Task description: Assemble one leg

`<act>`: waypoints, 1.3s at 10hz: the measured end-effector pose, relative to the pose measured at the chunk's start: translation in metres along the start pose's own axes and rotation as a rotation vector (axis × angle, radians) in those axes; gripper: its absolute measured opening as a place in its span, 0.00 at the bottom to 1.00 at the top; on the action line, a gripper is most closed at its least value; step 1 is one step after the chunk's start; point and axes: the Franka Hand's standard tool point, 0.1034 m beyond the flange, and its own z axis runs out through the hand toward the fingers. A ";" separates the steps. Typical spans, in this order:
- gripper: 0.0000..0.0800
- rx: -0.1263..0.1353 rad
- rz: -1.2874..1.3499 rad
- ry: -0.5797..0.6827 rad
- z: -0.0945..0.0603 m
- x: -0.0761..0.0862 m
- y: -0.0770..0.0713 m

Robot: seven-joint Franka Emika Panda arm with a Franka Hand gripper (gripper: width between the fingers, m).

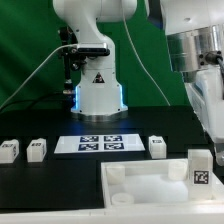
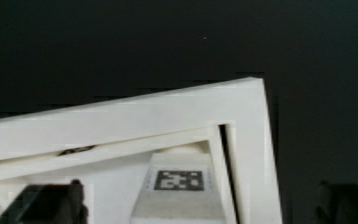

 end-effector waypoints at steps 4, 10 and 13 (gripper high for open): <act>0.81 -0.002 -0.005 0.001 0.001 0.000 0.000; 0.81 -0.004 -0.010 0.002 0.003 0.001 0.001; 0.81 -0.005 -0.014 0.002 0.004 0.001 0.001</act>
Offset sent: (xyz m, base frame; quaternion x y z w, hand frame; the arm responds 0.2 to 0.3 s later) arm 0.0000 0.0000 0.0000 0.0000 0.0000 0.0000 1.0000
